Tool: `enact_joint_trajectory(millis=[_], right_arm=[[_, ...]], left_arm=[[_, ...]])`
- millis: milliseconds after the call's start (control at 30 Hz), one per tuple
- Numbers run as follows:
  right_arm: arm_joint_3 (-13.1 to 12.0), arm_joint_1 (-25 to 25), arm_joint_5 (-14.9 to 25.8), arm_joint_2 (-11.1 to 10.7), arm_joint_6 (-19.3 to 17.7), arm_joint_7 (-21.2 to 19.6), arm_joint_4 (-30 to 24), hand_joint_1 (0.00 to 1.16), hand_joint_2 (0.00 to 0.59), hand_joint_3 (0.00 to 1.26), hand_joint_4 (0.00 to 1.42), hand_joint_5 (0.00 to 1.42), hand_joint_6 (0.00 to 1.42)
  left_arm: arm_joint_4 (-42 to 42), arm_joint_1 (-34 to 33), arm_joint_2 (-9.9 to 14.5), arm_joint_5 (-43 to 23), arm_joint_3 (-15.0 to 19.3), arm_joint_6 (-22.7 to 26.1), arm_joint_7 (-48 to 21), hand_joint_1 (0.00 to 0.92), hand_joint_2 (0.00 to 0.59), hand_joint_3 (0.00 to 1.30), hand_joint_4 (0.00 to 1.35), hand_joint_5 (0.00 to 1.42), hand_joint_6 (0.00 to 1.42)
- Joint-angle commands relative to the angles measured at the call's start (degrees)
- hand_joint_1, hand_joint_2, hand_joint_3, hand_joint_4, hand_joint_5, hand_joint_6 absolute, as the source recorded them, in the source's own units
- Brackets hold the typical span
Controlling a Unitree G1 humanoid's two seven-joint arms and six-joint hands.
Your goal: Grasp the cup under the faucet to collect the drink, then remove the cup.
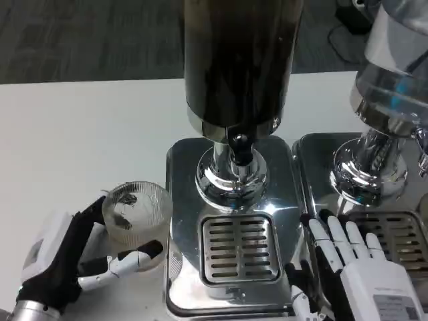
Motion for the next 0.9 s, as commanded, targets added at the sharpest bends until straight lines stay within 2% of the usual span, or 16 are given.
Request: enact_joint_trajectory(millis=[33, 267, 533, 900], right_arm=[[0.10, 0.00, -0.17, -0.21, 0.42, 0.12, -0.68, 0.10, 0.495, 0.07, 0.00, 0.00, 0.02], [-0.04, -0.04, 0.05, -0.26, 0.40, 0.27, -0.72, 0.10, 0.495, 0.08, 0.00, 0.00, 0.03], [-0.14, -0.20, 0.13, -0.45, 0.19, 0.21, -0.68, 0.10, 0.495, 0.08, 0.00, 0.00, 0.03], [-0.67, -0.77, 0.54, -0.62, 0.06, -0.02, -0.41, 0.10, 0.495, 0.08, 0.00, 0.00, 0.03]], left_arm=[[0.10, 0.19, -0.09, 1.75, -0.44, -0.99, 2.52, 0.543, 0.134, 0.33, 0.35, 0.58, 0.51], [-1.26, 0.64, 0.20, 5.05, -0.49, -1.04, 8.06, 0.532, 0.141, 0.36, 0.39, 0.61, 0.54], [-5.69, 1.52, 1.02, 12.24, -0.63, -0.47, 17.74, 0.524, 0.146, 0.37, 0.40, 0.62, 0.53], [-6.90, 0.59, 0.91, 16.05, -1.75, -0.29, 23.17, 0.510, 0.157, 0.39, 0.41, 0.63, 0.54]])
